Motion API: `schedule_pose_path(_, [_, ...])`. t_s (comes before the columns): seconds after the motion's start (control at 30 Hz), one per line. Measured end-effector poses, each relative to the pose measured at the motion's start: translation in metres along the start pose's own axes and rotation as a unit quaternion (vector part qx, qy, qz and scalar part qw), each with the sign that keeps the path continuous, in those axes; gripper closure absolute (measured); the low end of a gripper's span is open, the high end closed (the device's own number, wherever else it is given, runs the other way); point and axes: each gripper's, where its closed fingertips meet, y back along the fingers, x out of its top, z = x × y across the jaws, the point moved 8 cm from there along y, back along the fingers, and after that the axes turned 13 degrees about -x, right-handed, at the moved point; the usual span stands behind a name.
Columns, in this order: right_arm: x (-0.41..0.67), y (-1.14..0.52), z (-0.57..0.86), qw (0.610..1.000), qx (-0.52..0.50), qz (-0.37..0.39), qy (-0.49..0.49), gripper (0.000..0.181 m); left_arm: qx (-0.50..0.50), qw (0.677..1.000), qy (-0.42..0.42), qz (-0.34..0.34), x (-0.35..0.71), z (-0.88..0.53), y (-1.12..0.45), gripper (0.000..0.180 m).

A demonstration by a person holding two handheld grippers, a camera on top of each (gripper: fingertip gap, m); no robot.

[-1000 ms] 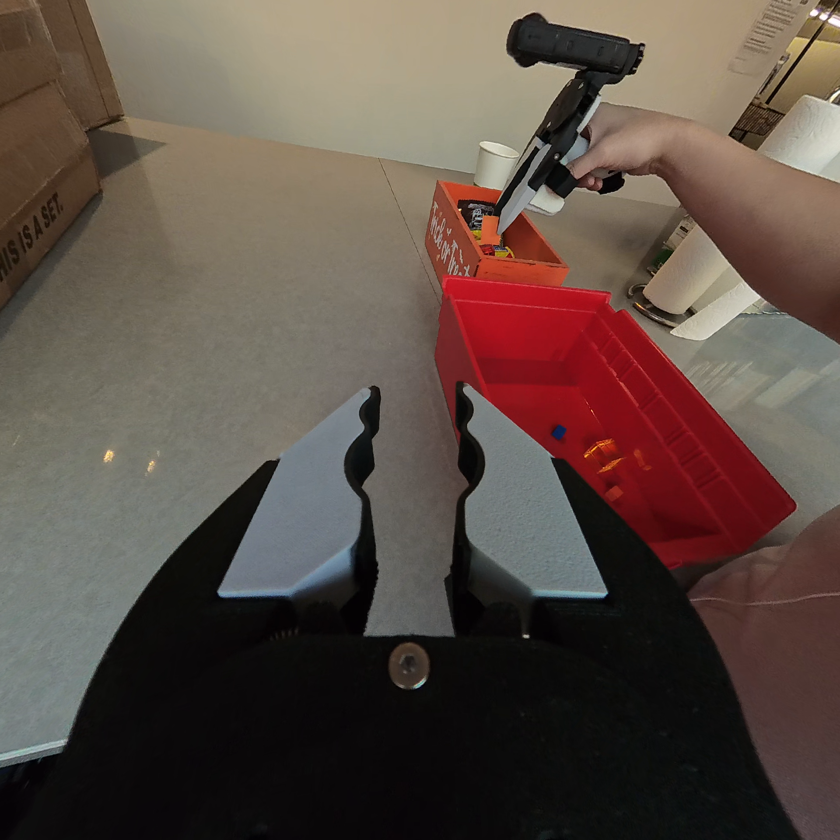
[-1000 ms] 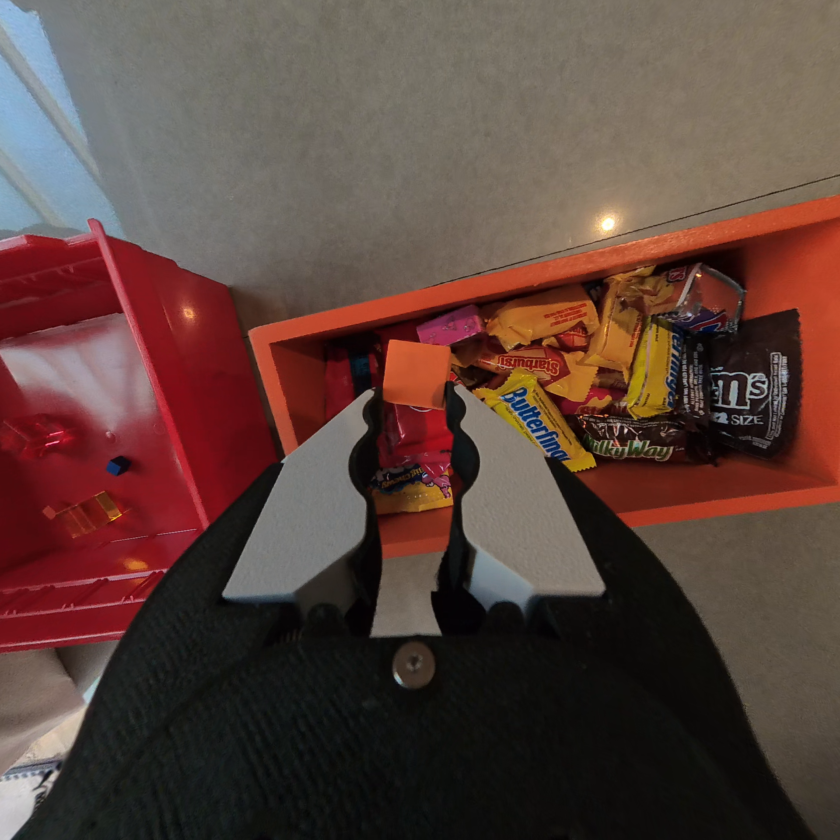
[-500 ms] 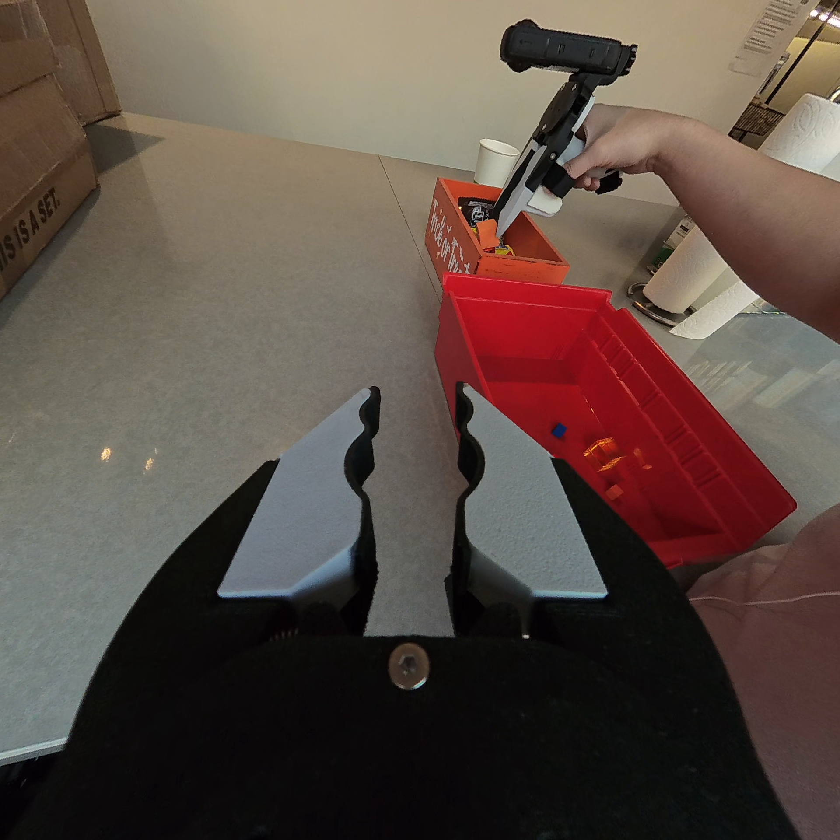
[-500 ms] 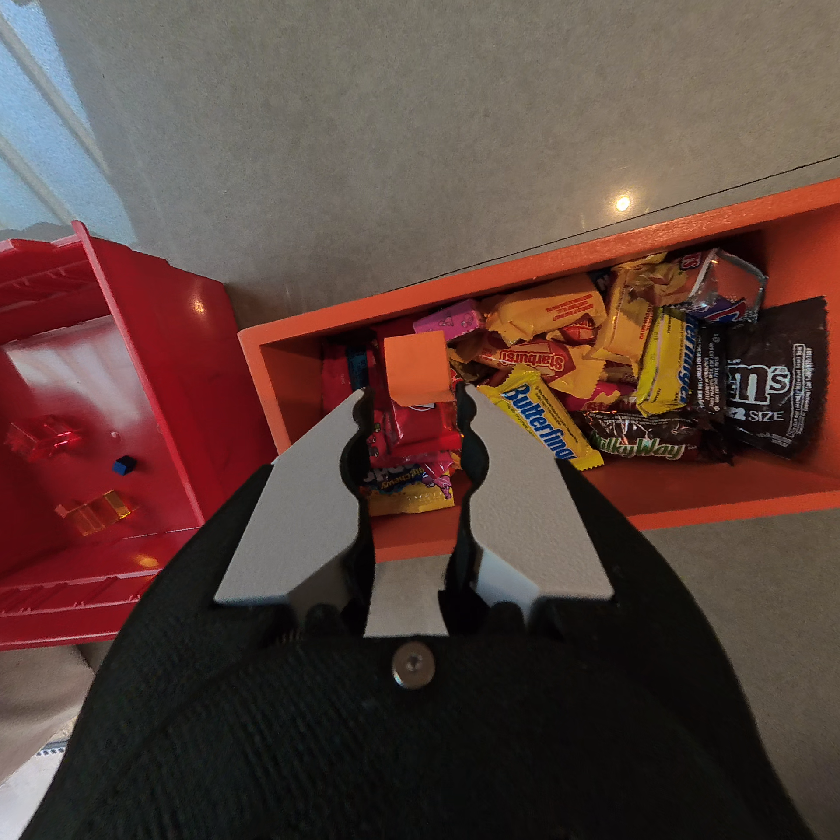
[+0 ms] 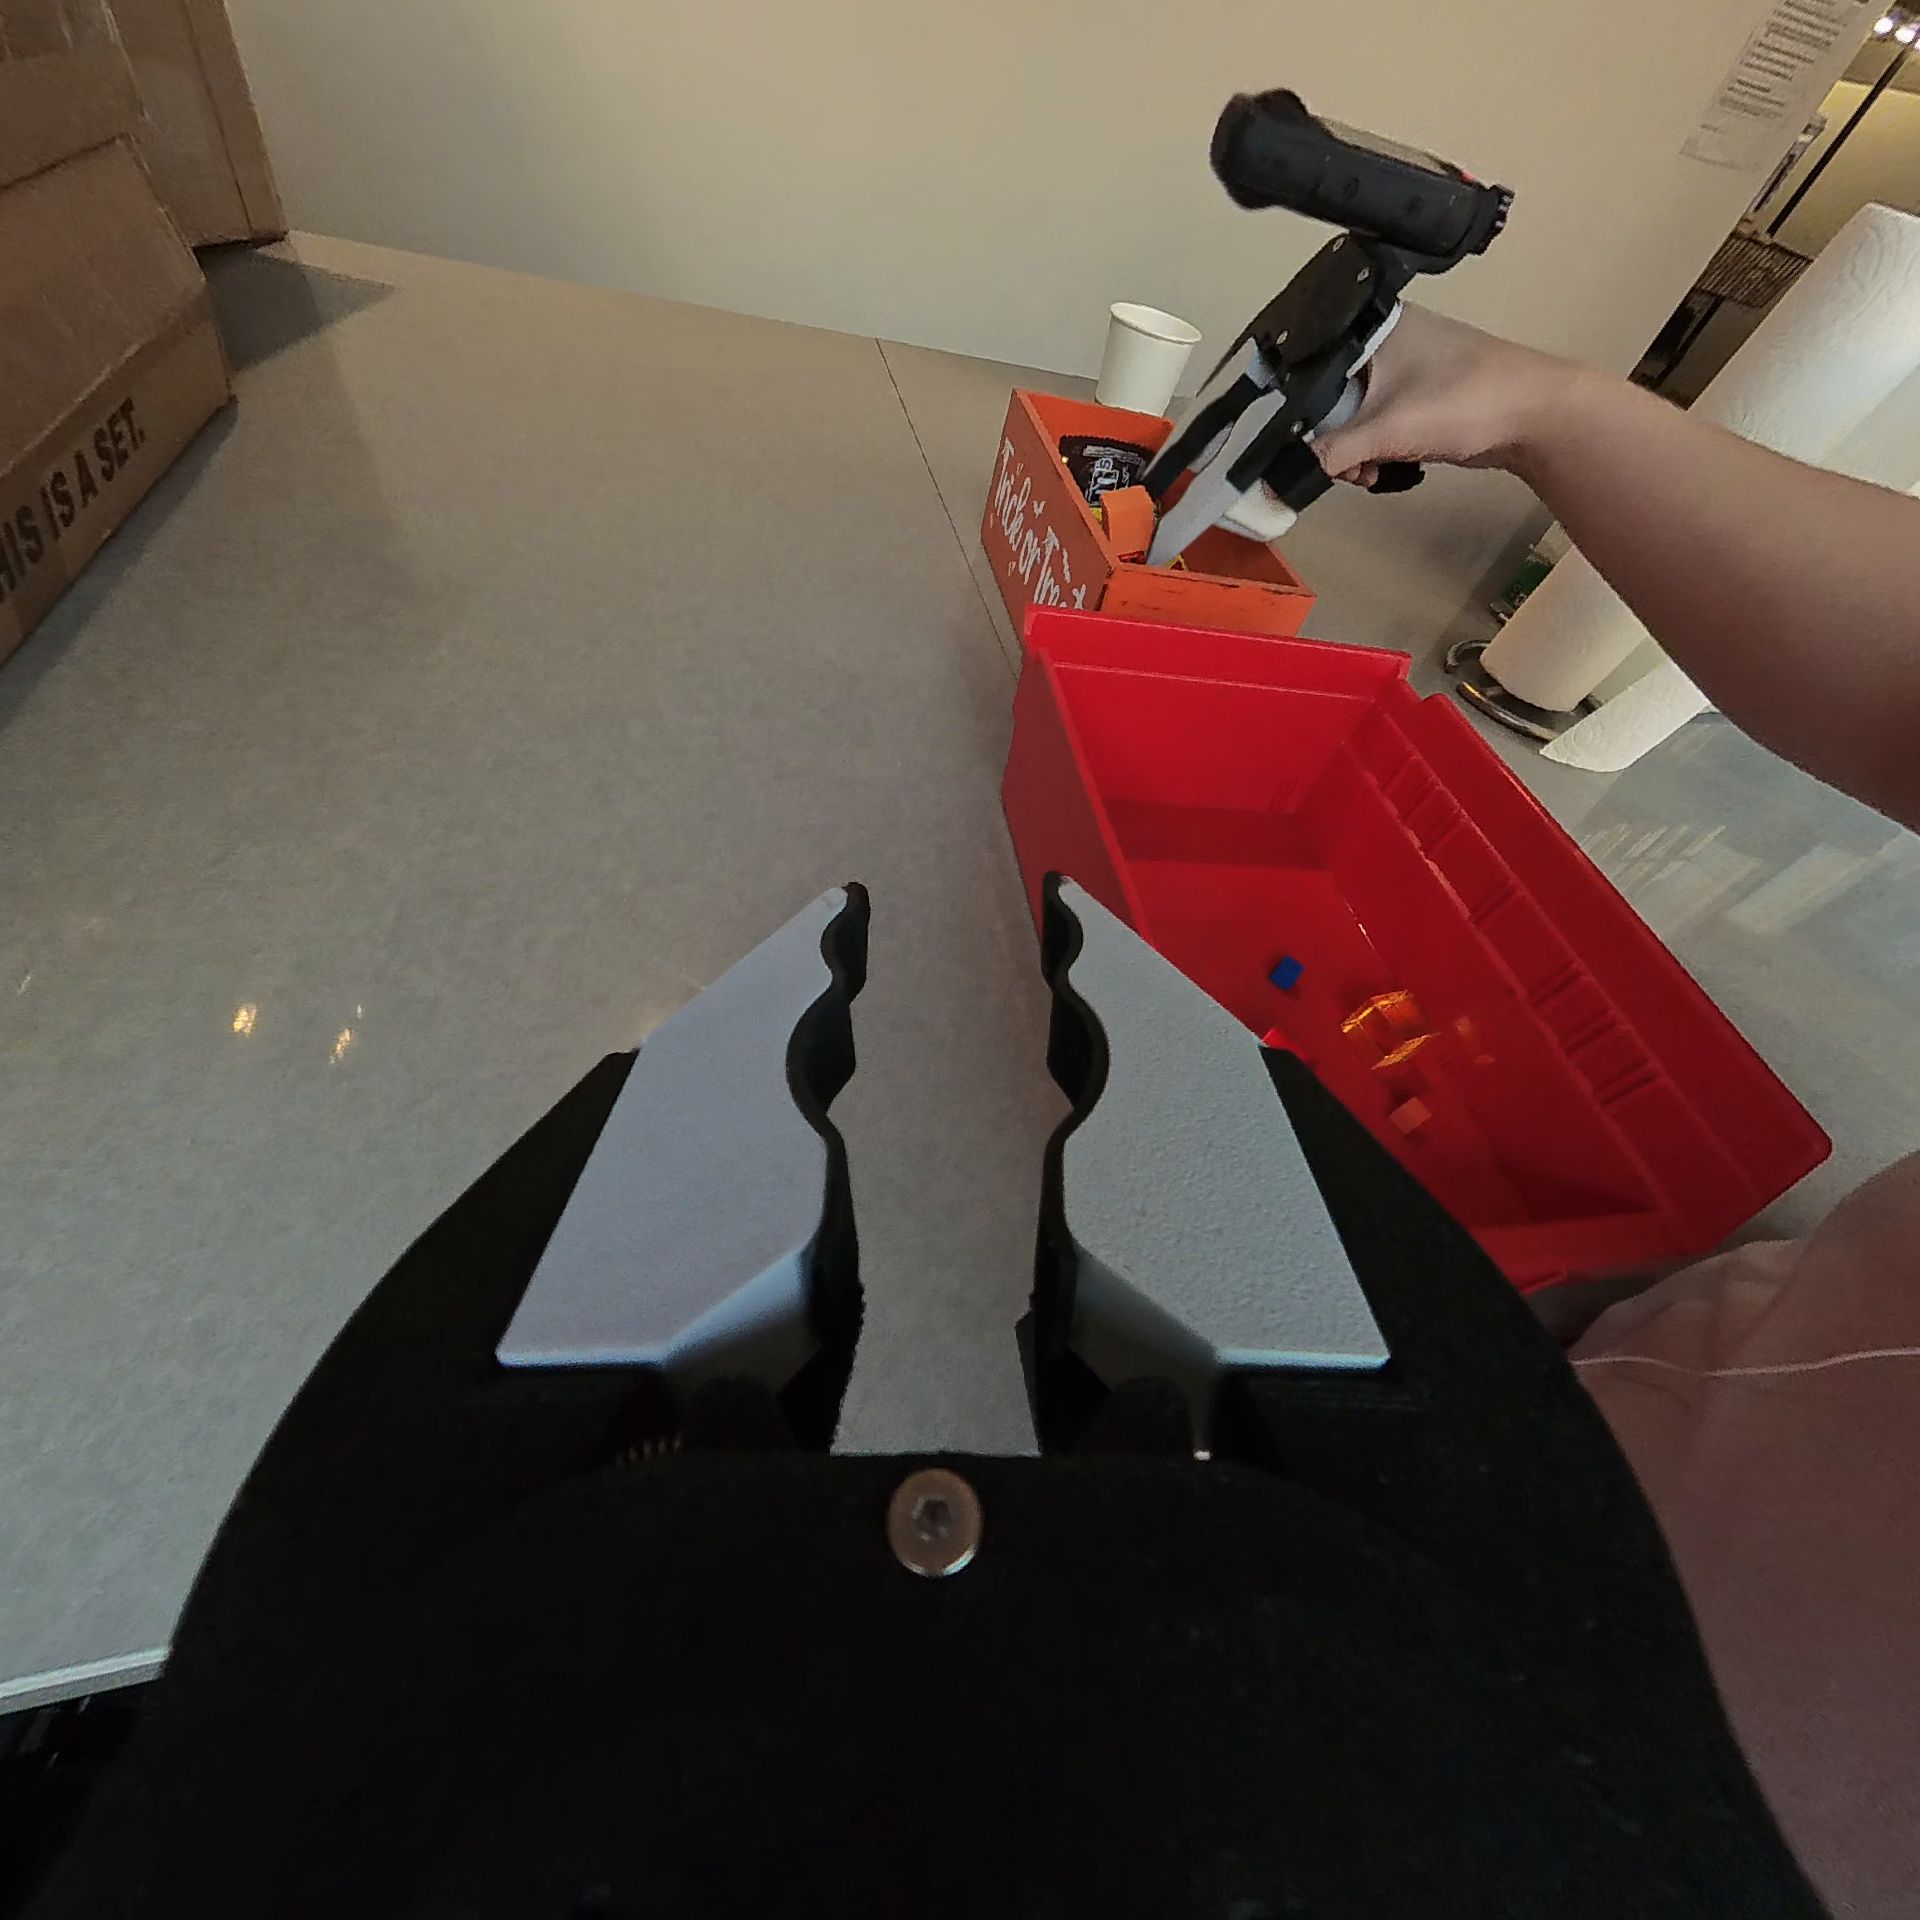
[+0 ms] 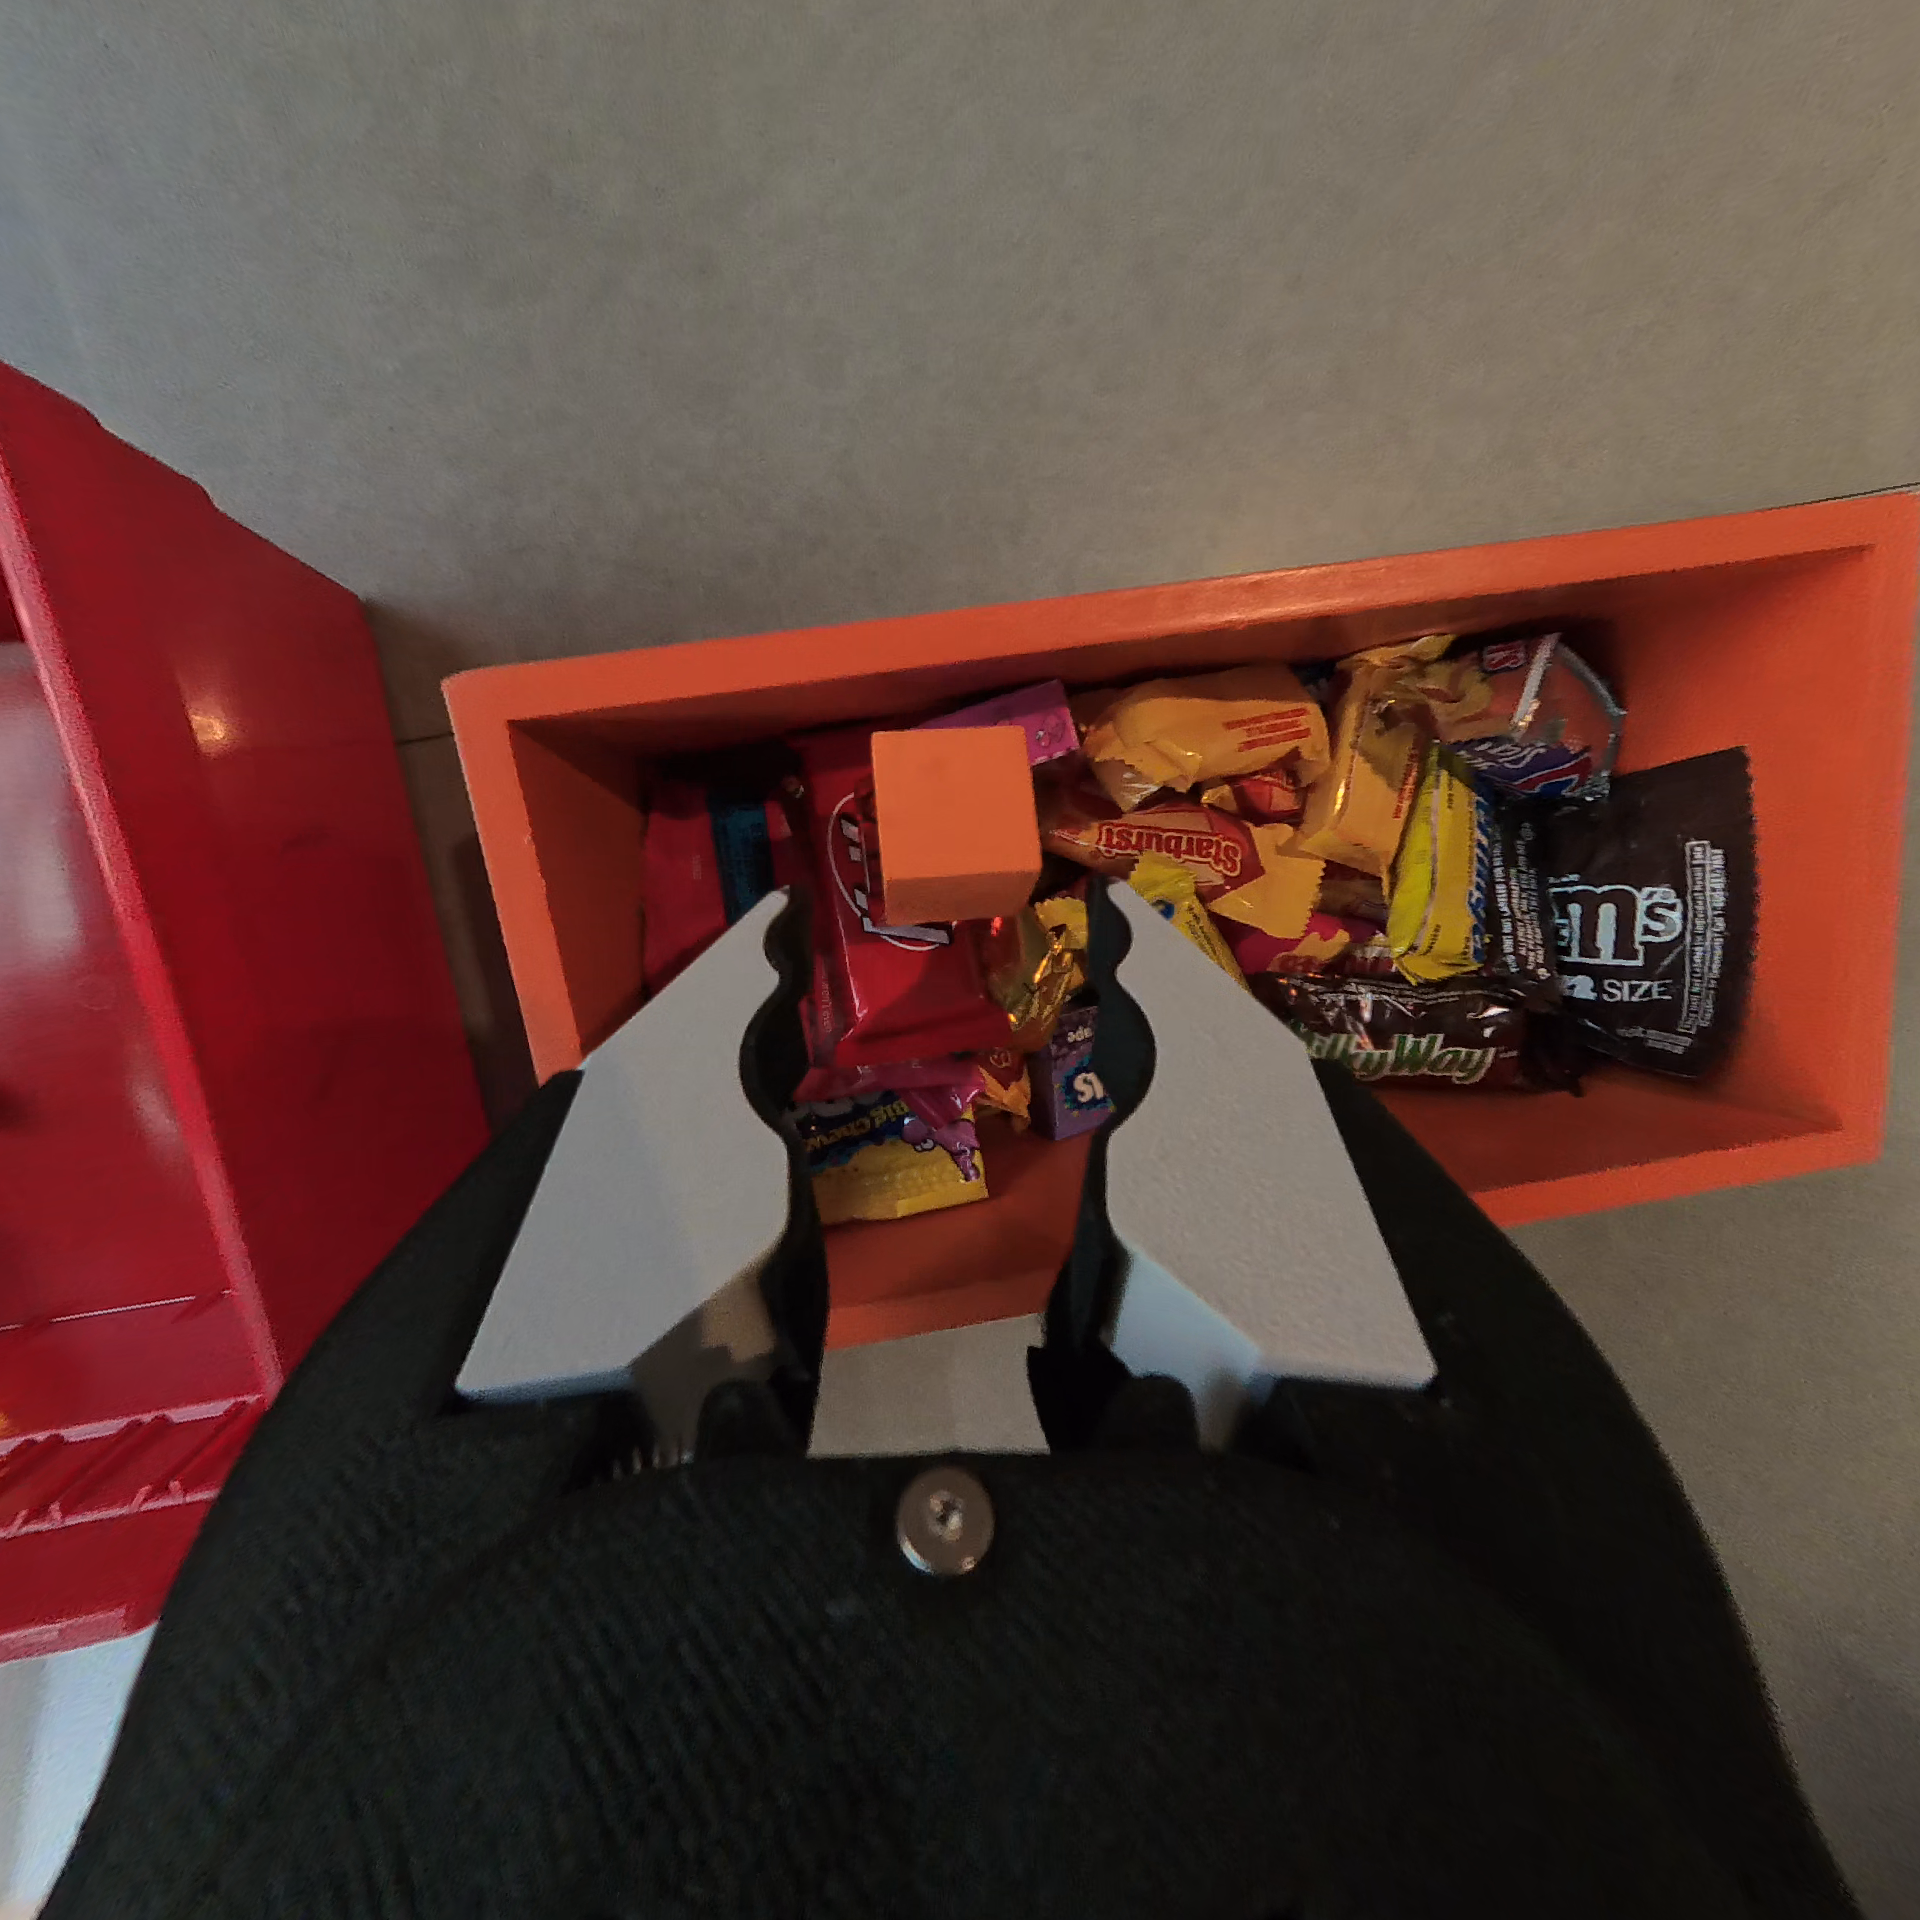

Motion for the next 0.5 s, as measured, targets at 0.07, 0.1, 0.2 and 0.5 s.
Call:
schedule_pose_path(0.07, [-0.0002,-0.0032,-0.0020,1.000,0.002,-0.002,0.002,0.131,-0.001,1.000,0.000,0.002,0.0008,0.0000,-0.0004,0.148])
schedule_pose_path(0.1, [0.0001,-0.0045,-0.0024,1.000,0.003,-0.002,0.000,0.134,-0.002,1.000,-0.001,0.001,0.0011,0.0002,-0.0009,0.148])
schedule_pose_path(0.2, [-0.0002,-0.0083,-0.0031,1.000,0.006,-0.003,-0.003,0.147,-0.005,1.000,-0.003,-0.003,0.0009,0.0010,-0.0031,0.148])
schedule_pose_path(0.5, [-0.0039,-0.0041,-0.0015,0.998,0.025,0.046,-0.028,0.156,-0.002,1.000,0.000,-0.001,0.0003,0.0003,-0.0013,0.148])
